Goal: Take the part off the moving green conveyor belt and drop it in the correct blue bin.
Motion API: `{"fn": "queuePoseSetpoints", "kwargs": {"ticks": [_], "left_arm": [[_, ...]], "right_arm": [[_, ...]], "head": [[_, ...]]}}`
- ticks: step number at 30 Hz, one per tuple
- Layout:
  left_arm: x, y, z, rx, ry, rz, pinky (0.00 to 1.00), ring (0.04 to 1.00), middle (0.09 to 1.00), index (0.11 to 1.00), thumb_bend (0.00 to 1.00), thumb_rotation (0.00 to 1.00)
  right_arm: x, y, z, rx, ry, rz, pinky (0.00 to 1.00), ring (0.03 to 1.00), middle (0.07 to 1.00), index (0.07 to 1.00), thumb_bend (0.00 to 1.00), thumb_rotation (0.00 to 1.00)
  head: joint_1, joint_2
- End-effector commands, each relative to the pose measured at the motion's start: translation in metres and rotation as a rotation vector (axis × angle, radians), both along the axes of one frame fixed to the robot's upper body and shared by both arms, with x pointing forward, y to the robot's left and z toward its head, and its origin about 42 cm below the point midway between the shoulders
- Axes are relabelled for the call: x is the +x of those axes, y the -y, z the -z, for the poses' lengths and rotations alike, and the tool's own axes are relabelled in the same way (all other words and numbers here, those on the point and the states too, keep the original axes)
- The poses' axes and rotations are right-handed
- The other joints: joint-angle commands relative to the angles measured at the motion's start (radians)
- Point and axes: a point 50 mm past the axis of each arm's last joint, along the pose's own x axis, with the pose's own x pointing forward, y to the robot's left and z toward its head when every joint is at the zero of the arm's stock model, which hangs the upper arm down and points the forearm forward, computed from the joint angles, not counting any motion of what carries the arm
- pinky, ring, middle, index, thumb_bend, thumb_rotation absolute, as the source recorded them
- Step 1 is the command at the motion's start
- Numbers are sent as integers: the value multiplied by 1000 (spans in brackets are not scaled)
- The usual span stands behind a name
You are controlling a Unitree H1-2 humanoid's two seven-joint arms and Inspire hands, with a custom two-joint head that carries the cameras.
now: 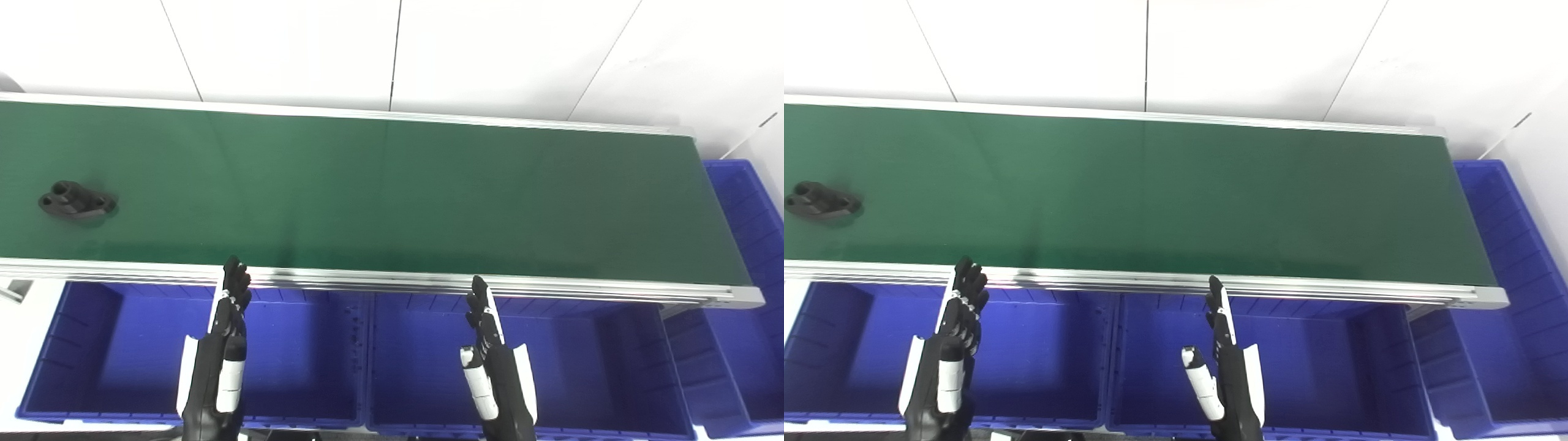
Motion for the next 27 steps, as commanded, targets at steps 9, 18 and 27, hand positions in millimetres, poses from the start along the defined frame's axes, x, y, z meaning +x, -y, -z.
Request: {"fn": "queuePoseSetpoints", "kwargs": {"ticks": [9,18,27], "left_arm": [[-1,4,-8,-17,53,0,1000,991,1000,1000,661,1000],[-2,2,-8,-13,41,10,1000,984,1000,1000,668,1000],[-2,2,-8,-3,39,11,1000,987,1000,1000,668,1000]], "right_arm": [[12,1,-8,73,88,81,994,989,1000,1000,841,1000],[12,-2,-9,65,88,75,973,979,1000,1000,817,1000],[12,-3,-9,69,83,75,973,979,1000,1000,820,1000]], "head": [[-2,-2],[-6,-3],[-8,-4]]}}
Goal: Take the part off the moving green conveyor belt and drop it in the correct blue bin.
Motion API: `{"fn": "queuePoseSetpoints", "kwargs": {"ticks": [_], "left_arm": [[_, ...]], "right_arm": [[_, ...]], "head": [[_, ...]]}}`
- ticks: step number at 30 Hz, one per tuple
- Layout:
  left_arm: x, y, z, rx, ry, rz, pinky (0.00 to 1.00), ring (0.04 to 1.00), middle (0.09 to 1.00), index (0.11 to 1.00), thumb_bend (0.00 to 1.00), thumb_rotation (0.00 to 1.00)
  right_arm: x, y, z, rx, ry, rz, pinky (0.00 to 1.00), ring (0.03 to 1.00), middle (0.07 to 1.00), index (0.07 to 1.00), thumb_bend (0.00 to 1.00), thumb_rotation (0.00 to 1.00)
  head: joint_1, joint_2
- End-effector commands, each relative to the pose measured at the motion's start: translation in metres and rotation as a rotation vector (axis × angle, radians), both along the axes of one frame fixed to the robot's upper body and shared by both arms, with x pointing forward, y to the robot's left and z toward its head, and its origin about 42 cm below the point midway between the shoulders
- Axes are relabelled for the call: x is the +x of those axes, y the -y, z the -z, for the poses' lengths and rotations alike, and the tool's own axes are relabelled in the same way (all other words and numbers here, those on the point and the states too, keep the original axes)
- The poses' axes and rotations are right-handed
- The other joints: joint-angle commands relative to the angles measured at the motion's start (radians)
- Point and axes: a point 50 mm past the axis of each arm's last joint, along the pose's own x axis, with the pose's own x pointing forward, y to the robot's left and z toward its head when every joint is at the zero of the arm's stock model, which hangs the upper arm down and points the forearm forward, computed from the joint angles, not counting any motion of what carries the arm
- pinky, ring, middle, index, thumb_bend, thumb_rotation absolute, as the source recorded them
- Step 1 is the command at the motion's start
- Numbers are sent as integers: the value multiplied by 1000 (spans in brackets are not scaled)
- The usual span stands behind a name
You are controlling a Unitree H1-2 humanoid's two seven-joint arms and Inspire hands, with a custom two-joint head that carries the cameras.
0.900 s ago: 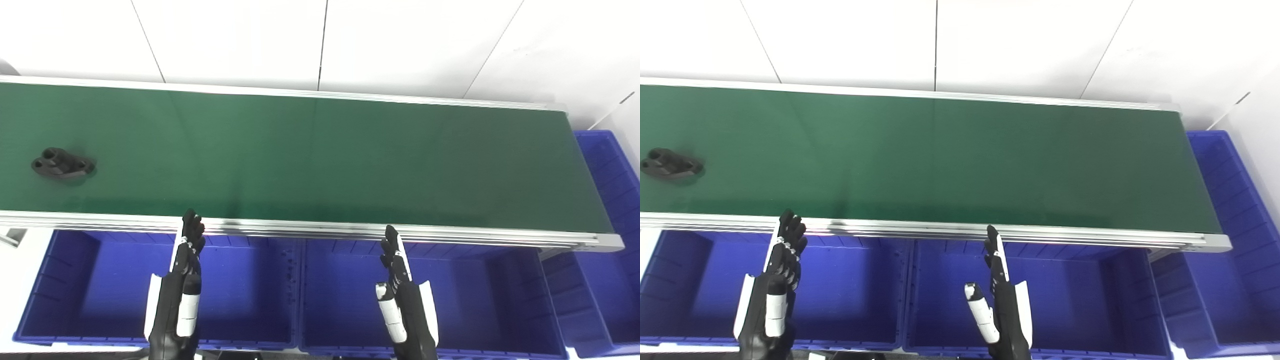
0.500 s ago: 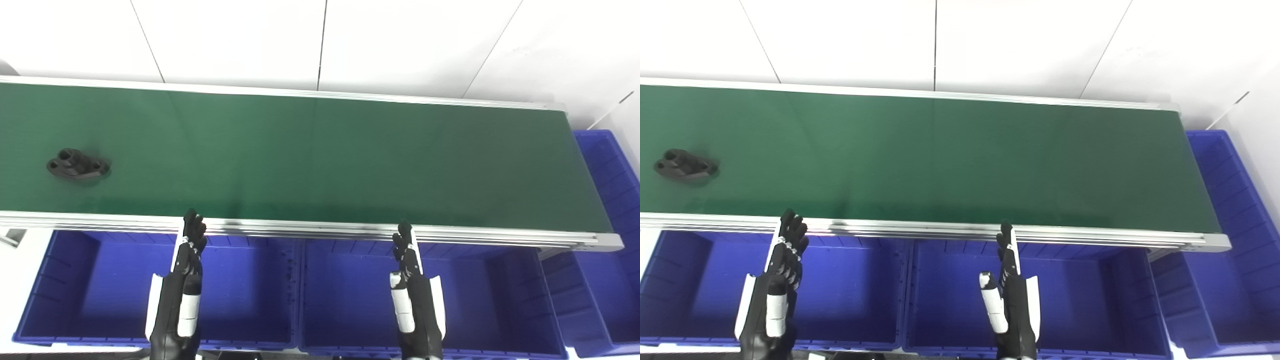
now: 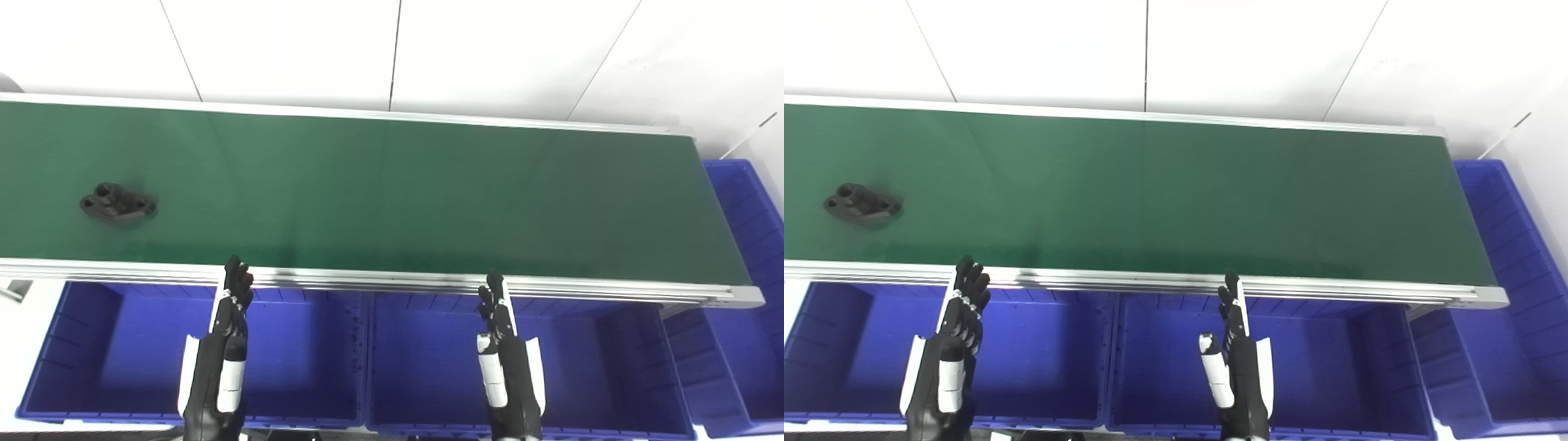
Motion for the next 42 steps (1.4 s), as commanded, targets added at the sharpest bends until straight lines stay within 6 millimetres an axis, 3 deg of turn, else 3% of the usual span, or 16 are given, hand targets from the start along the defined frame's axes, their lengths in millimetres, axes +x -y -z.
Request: {"fn": "queuePoseSetpoints", "kwargs": {"ticks": [1,26,32,36,39,42], "left_arm": [[-1,1,-7,0,37,7,1000,987,1000,1000,668,1000],[0,1,-3,6,38,14,1000,989,1000,1000,680,1000],[-2,5,4,-5,32,16,1000,989,1000,1000,669,1000],[-4,12,14,2,36,16,1000,978,1000,1000,678,1000],[-4,16,20,26,41,18,974,964,991,1000,702,1000],[-4,21,24,36,45,23,948,953,992,1000,658,1000]], "right_arm": [[2,-9,-10,25,74,3,972,980,1000,1000,824,1000],[1,-11,-7,32,67,-8,975,979,1000,1000,817,1000],[-2,-5,1,26,64,-11,978,982,1000,1000,802,1000],[-3,1,11,33,63,1,983,981,1000,1000,801,1000],[-4,6,16,29,58,2,985,981,1000,1000,814,1000],[-5,11,19,22,51,-2,983,982,1000,1000,821,1000]], "head": [[1,1],[8,-19],[43,-73],[100,-144],[122,-165],[159,-190]]}}
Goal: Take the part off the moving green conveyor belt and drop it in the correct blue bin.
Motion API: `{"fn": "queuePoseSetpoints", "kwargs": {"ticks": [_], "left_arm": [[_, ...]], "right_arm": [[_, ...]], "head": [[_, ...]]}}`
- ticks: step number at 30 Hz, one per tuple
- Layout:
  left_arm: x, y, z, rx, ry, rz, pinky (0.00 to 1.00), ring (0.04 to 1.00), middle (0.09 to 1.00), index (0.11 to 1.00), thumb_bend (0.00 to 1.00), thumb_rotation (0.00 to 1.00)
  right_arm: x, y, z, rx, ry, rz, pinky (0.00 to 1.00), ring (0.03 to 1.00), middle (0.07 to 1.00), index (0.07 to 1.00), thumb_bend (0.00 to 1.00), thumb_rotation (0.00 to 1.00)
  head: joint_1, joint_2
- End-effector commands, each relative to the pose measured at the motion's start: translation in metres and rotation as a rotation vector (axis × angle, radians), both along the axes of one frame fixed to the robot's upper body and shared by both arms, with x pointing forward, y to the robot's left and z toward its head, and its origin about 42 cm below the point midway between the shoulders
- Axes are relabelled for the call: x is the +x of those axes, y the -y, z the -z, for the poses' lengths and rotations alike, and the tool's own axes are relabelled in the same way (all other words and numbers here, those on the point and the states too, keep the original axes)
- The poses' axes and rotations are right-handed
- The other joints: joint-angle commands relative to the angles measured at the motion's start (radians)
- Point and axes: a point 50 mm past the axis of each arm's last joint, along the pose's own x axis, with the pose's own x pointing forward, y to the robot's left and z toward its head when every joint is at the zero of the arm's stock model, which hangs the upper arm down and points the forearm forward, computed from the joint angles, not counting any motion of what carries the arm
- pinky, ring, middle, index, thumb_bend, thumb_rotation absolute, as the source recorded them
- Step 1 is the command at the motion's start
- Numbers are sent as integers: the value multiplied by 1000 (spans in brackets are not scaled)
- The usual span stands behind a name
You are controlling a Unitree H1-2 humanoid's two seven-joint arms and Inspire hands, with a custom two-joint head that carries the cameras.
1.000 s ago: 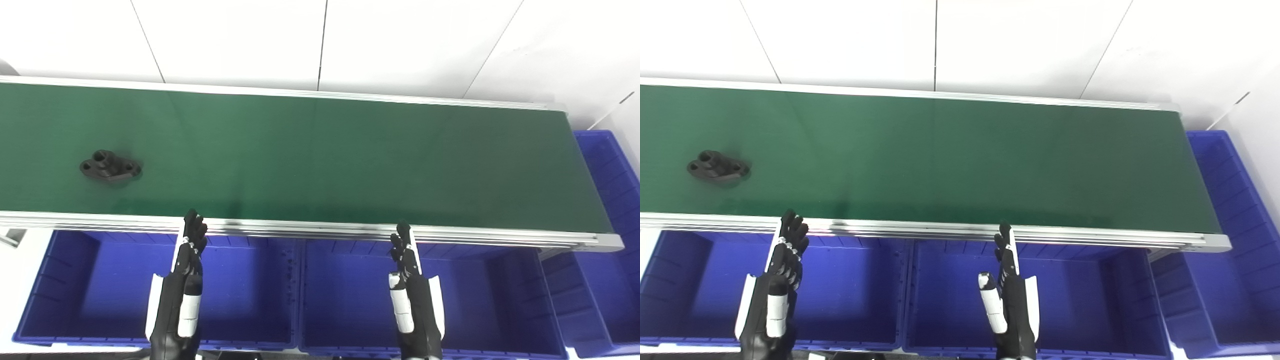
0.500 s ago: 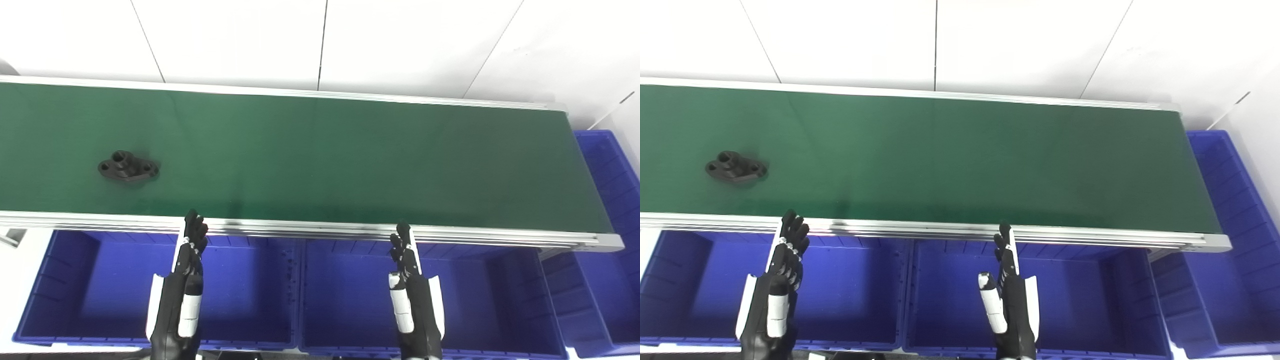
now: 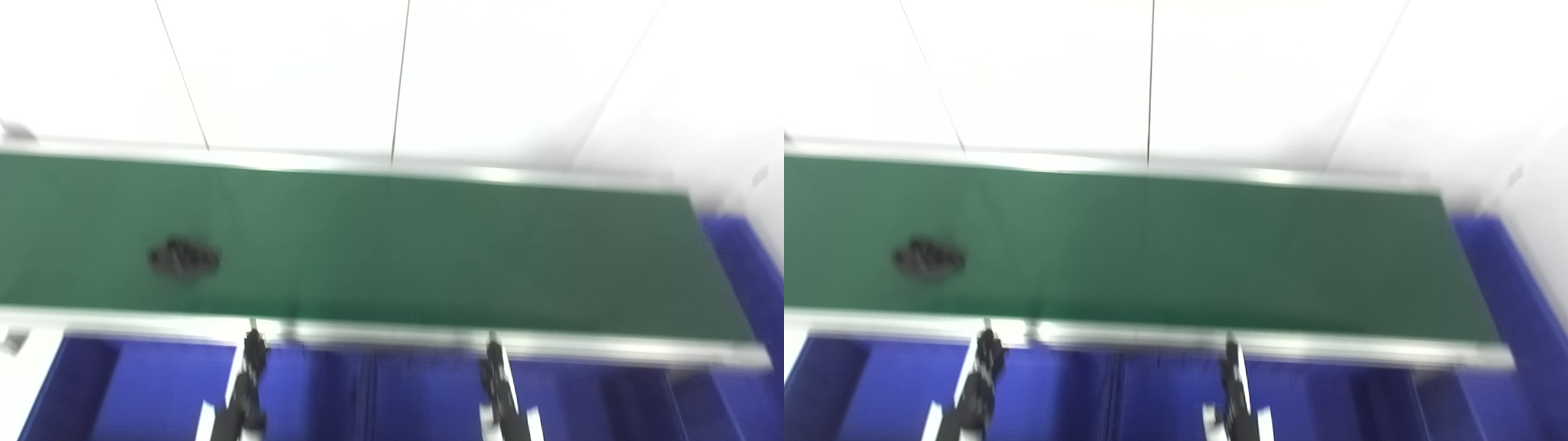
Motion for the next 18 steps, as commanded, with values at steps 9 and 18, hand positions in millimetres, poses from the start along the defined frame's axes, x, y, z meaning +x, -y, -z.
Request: {"fn": "queuePoseSetpoints", "kwargs": {"ticks": [9,18], "left_arm": [[6,15,-4,-22,80,11,951,964,1000,1000,553,1000],[8,18,-11,-11,94,6,875,926,983,1000,589,1000]], "right_arm": [[4,11,-2,-38,55,-21,974,987,1000,1000,810,1000],[4,15,-10,-47,64,-48,994,1000,1000,1000,760,950]], "head": [[61,-11],[100,48]]}}
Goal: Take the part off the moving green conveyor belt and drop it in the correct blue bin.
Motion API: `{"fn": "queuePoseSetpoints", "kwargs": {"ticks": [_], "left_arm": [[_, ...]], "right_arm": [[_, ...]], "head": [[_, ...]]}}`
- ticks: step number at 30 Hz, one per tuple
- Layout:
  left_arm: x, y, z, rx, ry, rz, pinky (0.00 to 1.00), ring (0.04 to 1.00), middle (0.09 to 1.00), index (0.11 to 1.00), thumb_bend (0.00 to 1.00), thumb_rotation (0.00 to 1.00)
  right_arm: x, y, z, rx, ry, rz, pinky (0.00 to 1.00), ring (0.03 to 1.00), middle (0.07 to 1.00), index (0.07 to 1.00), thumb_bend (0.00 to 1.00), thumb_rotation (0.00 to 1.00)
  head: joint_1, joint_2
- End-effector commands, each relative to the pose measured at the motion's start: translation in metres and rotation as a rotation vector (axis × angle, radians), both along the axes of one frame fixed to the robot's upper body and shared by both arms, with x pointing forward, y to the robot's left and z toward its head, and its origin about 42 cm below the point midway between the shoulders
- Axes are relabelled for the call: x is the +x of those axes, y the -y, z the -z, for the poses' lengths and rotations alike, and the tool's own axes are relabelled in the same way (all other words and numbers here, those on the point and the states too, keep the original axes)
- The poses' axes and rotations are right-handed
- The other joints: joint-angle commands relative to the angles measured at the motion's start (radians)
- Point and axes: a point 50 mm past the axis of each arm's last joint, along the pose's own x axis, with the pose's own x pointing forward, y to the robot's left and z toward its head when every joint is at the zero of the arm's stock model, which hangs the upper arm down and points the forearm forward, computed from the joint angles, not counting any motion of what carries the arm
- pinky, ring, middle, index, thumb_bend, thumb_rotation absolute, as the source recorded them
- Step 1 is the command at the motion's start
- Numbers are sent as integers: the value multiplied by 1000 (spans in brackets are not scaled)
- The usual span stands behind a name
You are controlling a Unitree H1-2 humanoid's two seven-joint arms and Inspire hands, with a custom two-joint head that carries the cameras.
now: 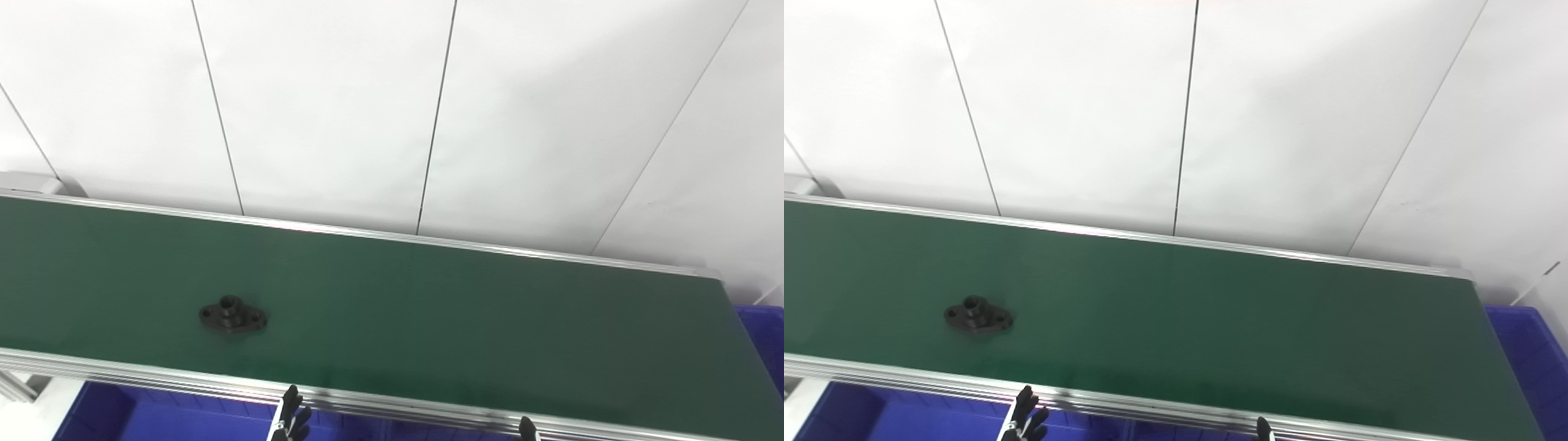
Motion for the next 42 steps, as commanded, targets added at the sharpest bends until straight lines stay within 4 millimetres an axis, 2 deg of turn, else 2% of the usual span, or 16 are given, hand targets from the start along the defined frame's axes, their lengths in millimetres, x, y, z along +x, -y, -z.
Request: {"fn": "queuePoseSetpoints", "kwargs": {"ticks": [1,4,5,8,15,18,22,27,28,32,35,38,40,42], "left_arm": [[3,5,-13,-9,60,-13,874,926,982,1000,590,1000],[4,6,-17,4,60,-9,861,927,990,1000,621,1000],[4,6,-18,5,61,-8,860,928,993,1000,626,1000],[3,7,-23,2,65,-12,862,926,983,1000,640,966],[4,6,-28,7,55,-14,883,933,983,1000,658,939],[5,5,-30,2,54,-20,893,939,987,1000,674,943],[7,4,-33,-6,59,-16,899,940,989,1000,645,952],[9,2,-35,-23,49,-25,919,949,993,1000,691,997],[10,2,-35,-28,50,-30,916,944,985,1000,691,999],[11,-1,-36,-38,41,-33,937,955,986,1000,707,1000],[10,-4,-39,-43,46,-26,957,963,997,1000,706,1000],[9,-6,-42,-56,50,-23,960,959,994,1000,678,1000],[9,-7,-42,-59,48,-24,961,965,999,1000,709,1000],[8,-8,-42,-61,44,-23,966,968,1000,1000,729,1000]], "right_arm": [[2,2,-12,3,54,-6,994,1000,1000,1000,759,947],[3,3,-16,4,63,-8,983,1000,1000,1000,719,925],[3,3,-18,6,65,-8,983,1000,1000,1000,710,922],[2,4,-22,14,65,-9,987,1000,1000,1000,722,907],[4,2,-29,27,65,-13,999,1000,1000,1000,692,851],[6,0,-32,-9,79,-2,965,971,982,1000,706,832],[9,1,-51,-81,143,-3,913,930,931,1000,717,798],[18,9,-76,-183,261,-27,907,860,856,976,764,718],[21,10,-82,-210,285,-33,890,835,839,941,806,674],[43,19,-108,-389,379,-62,803,807,821,879,846,570],[62,24,-125,-527,387,-89,735,797,811,819,876,537],[82,25,-141,-612,384,-125,755,784,796,792,899,529],[98,25,-149,-674,363,-165,791,783,788,789,932,577],[112,24,-154,-726,327,-200,868,801,798,807,958,639]], "head": [[7,27],[7,47],[8,68],[-1,95],[-33,117],[-58,128],[-99,136],[-147,140],[-154,140],[-174,140],[-186,148],[-201,157],[-201,153],[-204,151]]}}
